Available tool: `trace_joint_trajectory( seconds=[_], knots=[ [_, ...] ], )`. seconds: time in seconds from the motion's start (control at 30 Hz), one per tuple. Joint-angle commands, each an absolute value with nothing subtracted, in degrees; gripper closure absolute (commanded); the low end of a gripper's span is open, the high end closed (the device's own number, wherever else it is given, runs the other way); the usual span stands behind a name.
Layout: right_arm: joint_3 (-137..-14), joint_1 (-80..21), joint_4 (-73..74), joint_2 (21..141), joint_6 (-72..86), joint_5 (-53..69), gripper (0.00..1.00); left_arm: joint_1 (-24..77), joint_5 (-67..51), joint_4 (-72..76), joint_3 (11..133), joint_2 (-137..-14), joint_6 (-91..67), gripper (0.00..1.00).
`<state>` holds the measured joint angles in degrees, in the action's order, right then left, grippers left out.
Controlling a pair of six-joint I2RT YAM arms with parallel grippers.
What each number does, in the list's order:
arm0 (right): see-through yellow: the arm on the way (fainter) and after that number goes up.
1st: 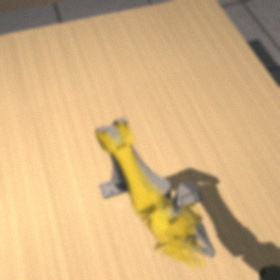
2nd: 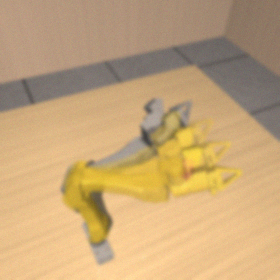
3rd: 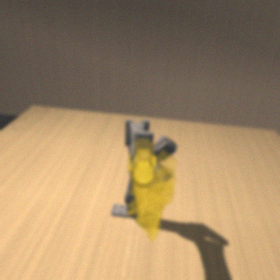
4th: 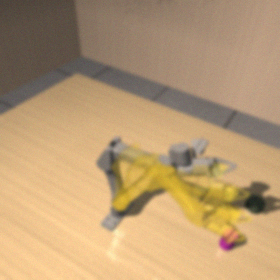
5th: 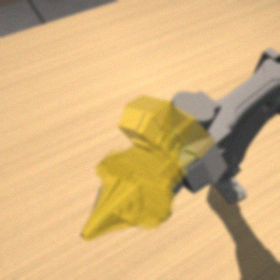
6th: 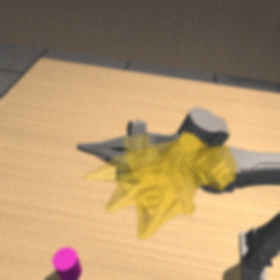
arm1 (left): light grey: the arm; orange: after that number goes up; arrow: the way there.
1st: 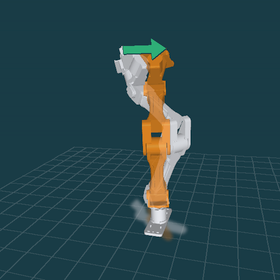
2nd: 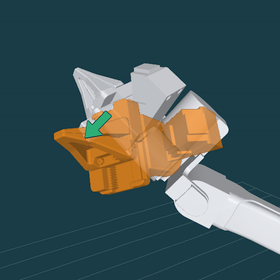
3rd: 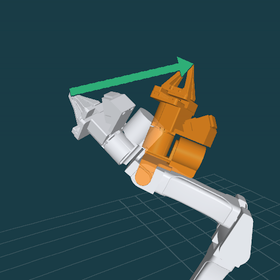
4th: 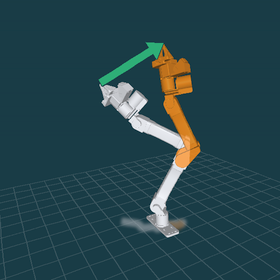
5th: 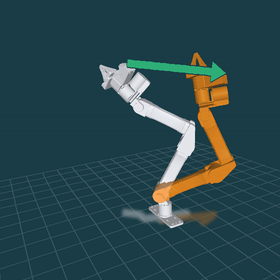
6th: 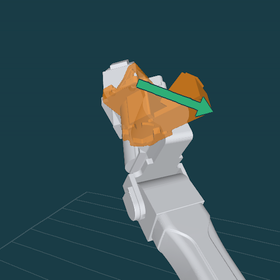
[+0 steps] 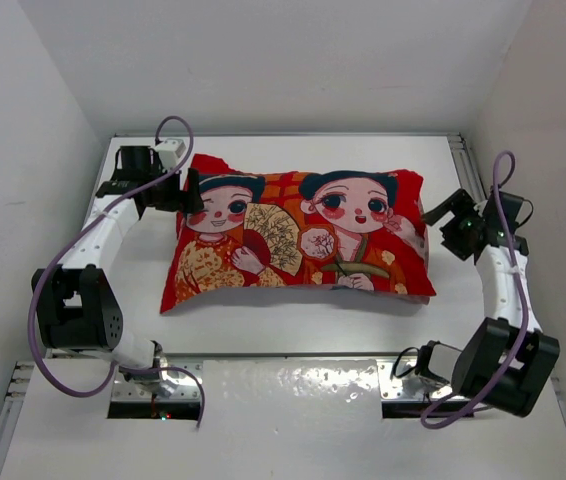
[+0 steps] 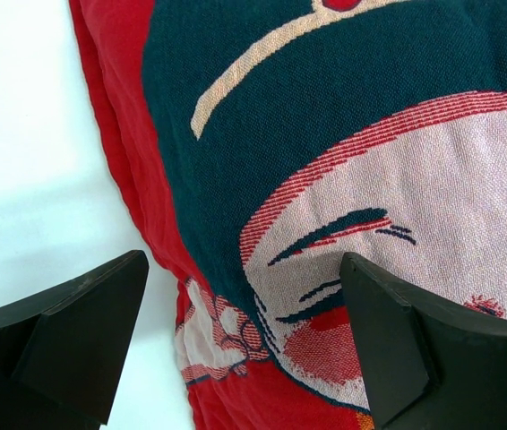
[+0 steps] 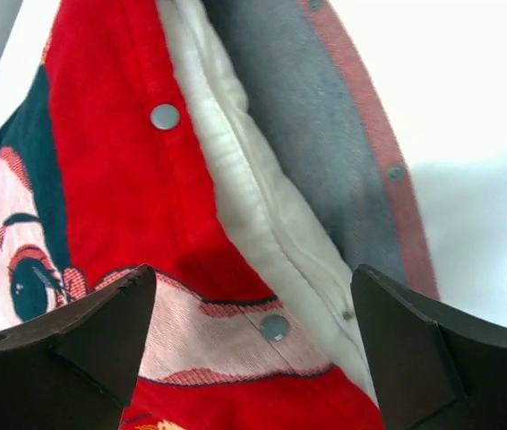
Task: Put the pillow into the pillowcase
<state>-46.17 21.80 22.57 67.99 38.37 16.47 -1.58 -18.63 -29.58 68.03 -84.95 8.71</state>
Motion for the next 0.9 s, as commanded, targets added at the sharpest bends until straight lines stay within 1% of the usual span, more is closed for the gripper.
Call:
trace_joint_trajectory(
  seconds=[0.0,0.03,0.13,0.2,0.23,0.27,0.3,0.33,0.4,0.43,0.53,0.67,0.77,0.87],
  knots=[
    [-46.6,21.8,17.1,69.4,37.5,21.3,0.12,-1.8,-19.4,-28.4,70.3,-82.8,8.3,0.13],
    [-46.8,21.7,15.7,70.2,37.4,23.4,0.12,-1.8,-19.4,-28.4,70.2,-82.8,8.3,0.13],
    [-46.6,20.5,14.0,72.7,36.0,24.5,0.14,-1.7,-19.2,-28.4,70.2,-82.4,8.4,0.13],
    [-45.8,20.0,12.7,74.2,35.6,24.1,0.25,-1.7,-19.0,-28.4,70.2,-82.0,8.4,0.13],
    [-45.7,20.0,12.5,74.8,35.5,24.0,0.33,-1.8,-18.8,-28.4,70.1,-81.9,8.4,0.13],
    [-45.8,20.2,12.7,75.8,35.3,23.6,0.55,-1.9,-18.7,-28.5,70.0,-81.8,8.4,0.13],
    [-46.1,20.4,13.3,75.9,35.3,22.9,0.69,-2.0,-18.6,-28.5,69.8,-81.6,8.4,0.13],
    [-46.3,20.7,14.7,75.7,35.6,21.8,0.80,-2.2,-18.6,-28.5,69.8,-81.5,8.4,0.13],
    [-46.6,21.1,16.2,73.1,35.8,17.7,0.98,-2.4,-18.7,-28.6,69.7,-81.1,8.4,0.13],
    [-46.8,21.3,17.9,72.1,35.9,16.2,1.00,-2.5,-18.6,-28.6,69.6,-81.0,8.4,0.13],
    [-49.6,21.2,23.3,68.5,35.6,10.9,1.00,-2.5,-18.7,-28.6,69.8,-80.9,8.3,0.13],
    [-51.9,18.4,27.7,64.5,36.3,5.0,1.00,-2.7,-18.6,-28.6,70.0,-81.1,8.3,0.13],
    [-50.1,17.8,29.4,61.6,38.7,2.9,1.00,-2.8,-18.7,-28.7,70.1,-80.9,8.3,0.13],
    [-48.5,20.9,31.5,61.8,41.2,4.2,1.00,-2.8,-18.6,-29.0,70.5,-81.0,8.4,0.13]
  ],
)
